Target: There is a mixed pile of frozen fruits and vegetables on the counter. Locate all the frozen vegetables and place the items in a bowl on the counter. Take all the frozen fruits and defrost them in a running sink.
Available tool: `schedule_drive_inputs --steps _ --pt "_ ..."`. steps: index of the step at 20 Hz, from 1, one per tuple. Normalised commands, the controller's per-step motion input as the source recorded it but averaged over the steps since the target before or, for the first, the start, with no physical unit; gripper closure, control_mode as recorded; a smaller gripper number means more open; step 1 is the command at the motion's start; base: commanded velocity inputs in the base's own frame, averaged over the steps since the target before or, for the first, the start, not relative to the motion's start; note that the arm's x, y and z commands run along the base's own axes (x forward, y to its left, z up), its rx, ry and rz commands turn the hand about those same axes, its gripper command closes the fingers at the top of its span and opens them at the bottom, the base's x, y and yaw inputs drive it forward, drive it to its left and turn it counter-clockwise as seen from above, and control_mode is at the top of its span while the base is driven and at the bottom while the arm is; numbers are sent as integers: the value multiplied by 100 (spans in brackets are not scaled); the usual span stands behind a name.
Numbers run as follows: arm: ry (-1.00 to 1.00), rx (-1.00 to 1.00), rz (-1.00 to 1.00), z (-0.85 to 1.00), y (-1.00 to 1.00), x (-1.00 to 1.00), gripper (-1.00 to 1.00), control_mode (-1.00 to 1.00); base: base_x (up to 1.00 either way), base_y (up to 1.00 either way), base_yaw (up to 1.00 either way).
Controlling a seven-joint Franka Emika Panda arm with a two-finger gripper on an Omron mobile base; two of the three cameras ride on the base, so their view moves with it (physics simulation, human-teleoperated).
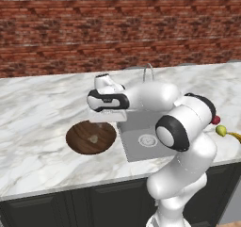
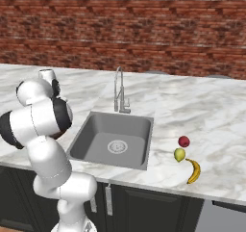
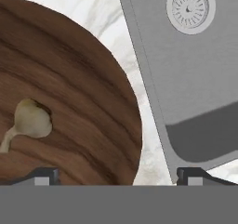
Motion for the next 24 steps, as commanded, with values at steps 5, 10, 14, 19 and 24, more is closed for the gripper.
schedule_drive_inputs --steps 5,10,14,19,24 --pt "1 -1 1 1 -49 -12 -100 -100 0 0 0" --pt "0 2 6 -4 -47 -4 -100 -100 0 0 0" --pt "-5 0 13 6 -33 -1 -100 -100 0 0 0" --pt "-2 0 9 6 -33 -2 -100 -100 0 0 0" --pt "-2 1 5 5 -32 -8 -100 -100 0 0 0"
